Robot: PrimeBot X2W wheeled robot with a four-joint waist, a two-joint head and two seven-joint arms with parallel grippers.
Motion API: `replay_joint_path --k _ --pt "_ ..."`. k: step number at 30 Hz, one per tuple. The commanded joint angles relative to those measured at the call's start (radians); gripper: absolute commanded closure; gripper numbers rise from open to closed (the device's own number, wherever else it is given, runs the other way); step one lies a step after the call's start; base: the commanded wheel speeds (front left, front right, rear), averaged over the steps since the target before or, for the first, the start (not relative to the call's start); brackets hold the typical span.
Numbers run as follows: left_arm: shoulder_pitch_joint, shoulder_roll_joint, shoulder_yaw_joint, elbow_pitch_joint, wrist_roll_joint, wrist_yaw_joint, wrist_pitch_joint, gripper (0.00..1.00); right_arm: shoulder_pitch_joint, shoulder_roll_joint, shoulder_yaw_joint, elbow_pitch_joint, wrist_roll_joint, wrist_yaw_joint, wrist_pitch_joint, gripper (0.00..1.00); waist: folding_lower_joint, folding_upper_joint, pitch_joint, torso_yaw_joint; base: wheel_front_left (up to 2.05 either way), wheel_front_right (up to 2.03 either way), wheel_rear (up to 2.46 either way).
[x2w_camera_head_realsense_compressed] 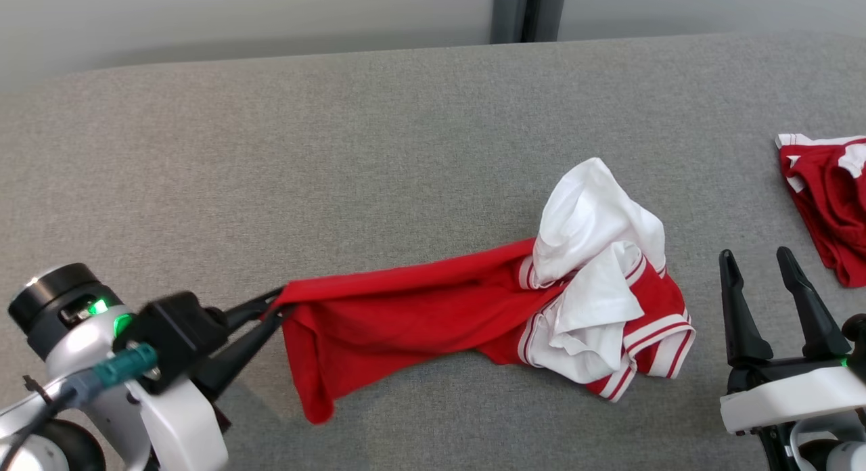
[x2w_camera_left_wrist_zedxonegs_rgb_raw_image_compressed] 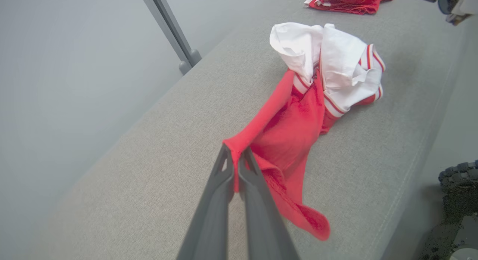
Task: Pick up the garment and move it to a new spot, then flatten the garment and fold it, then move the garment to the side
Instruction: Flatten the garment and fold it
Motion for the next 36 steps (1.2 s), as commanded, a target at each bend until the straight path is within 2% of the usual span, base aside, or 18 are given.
replay_joint_path --k 1,6,13,14,15,16,18,20,25,30,36 --pt "0.012 -0.002 0.014 0.015 -0.018 0.013 -0.014 1.0 -0.003 0.0 0.002 -0.002 0.002 0.0 0.003 0.0 0.0 0.0 0.008 -0.005 0.0 0.0 0.0" --pt "0.041 -0.039 0.057 0.176 -0.095 0.035 -0.084 1.0 -0.033 0.001 0.022 0.006 0.007 0.0 0.006 0.0 0.0 0.0 0.038 -0.036 0.0 0.0 0.0" --pt "0.014 -0.132 0.084 0.5 -0.182 -0.03 -0.204 1.0 -0.064 0.002 0.041 0.023 0.015 0.0 -0.004 0.0 0.0 0.0 0.08 -0.083 0.0 0.0 0.0" --pt "0.007 -0.151 0.085 0.535 -0.192 -0.039 -0.219 0.8 -0.067 0.002 0.043 0.024 0.016 0.0 -0.006 0.0 0.0 0.0 0.085 -0.088 0.0 0.0 0.0" --pt "0.002 -0.168 0.084 0.573 -0.194 -0.046 -0.233 0.26 -0.067 0.002 0.043 0.028 0.015 0.0 -0.007 0.0 0.0 0.0 0.087 -0.09 0.0 0.0 0.0" --pt "-0.005 -0.178 0.084 0.606 -0.188 -0.048 -0.249 0.0 -0.067 0.002 0.043 0.03 0.017 0.0 -0.006 0.0 0.0 0.0 0.09 -0.093 0.0 0.0 0.0" --pt "-0.015 -0.21 0.094 0.658 -0.194 -0.046 -0.287 0.0 -0.065 0.002 0.042 0.033 0.017 0.0 -0.008 0.0 0.0 0.0 0.092 -0.093 0.0 0.0 0.0" --pt "-0.023 -0.233 0.107 0.694 -0.184 -0.027 -0.333 0.0 -0.063 0.002 0.037 0.035 0.015 0.0 -0.01 0.0 0.0 0.0 0.092 -0.092 0.0 0.0 0.0" --pt "0.012 -0.297 0.18 0.724 -0.176 0.062 -0.498 0.0 -0.057 0.003 0.025 0.023 0.004 0.0 -0.014 0.0 0.0 0.0 0.078 -0.079 0.0 0.0 0.0" --pt "0.074 -0.351 0.256 0.69 -0.161 0.168 -0.649 0.0 -0.051 0.002 0.019 0.009 -0.008 0.0 -0.004 0.0 0.0 0.0 0.045 -0.06 0.0 0.0 0.0" --pt "0.165 -0.414 0.327 0.591 -0.093 0.244 -0.707 0.0 -0.047 -0.01 0.014 -0.006 -0.017 0.0 0.012 0.0 0.0 0.0 -0.002 -0.033 0.0 0.0 0.0"
